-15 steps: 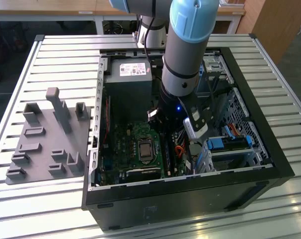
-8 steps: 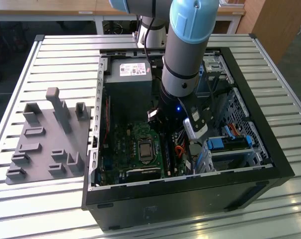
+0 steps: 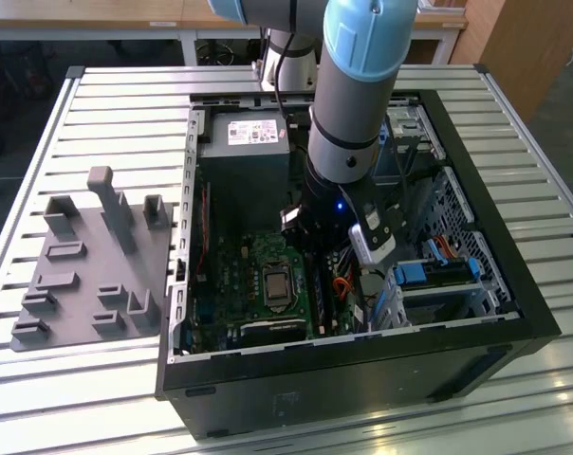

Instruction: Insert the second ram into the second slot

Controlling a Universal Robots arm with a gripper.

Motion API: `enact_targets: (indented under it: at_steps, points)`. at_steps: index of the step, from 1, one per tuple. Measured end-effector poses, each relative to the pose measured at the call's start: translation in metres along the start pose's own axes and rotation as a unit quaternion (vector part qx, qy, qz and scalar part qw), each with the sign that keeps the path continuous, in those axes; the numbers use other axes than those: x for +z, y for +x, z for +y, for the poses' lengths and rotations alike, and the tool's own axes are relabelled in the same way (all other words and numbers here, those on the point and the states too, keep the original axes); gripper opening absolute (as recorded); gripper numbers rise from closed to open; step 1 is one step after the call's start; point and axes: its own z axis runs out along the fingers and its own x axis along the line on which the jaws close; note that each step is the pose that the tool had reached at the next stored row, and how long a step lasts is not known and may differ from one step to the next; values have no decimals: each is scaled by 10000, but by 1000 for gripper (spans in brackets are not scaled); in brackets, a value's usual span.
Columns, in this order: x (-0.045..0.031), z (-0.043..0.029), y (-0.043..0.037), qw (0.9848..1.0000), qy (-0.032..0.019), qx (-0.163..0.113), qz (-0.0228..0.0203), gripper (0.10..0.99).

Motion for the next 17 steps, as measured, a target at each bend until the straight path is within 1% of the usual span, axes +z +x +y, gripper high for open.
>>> enact_targets:
  at_steps: [10,17]
  points:
    - [50,-1,-2,10000,-1,0,10,137]
    - [55,-1,-2,10000,-3,1,13,137]
